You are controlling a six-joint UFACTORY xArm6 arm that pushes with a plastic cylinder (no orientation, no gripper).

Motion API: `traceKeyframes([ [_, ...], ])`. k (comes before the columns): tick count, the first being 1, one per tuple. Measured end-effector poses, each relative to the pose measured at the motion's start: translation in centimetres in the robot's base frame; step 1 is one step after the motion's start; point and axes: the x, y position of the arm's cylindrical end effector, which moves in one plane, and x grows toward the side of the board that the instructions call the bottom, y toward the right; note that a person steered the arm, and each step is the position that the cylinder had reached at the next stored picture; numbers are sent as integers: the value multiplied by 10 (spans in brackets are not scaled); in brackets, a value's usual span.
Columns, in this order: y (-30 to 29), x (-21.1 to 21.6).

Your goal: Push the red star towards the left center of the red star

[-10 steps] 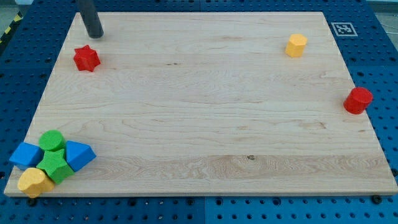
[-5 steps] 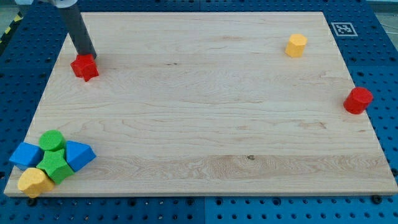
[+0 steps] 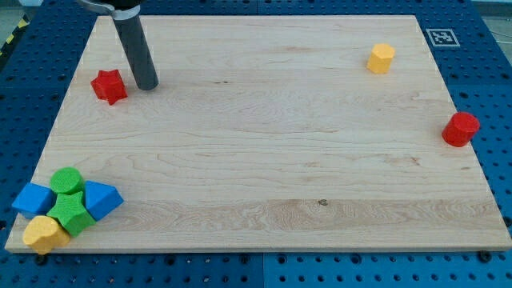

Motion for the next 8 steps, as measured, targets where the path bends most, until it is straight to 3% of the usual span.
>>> traceKeyframes([
  [6,-102,0],
  [8,-63,0],
])
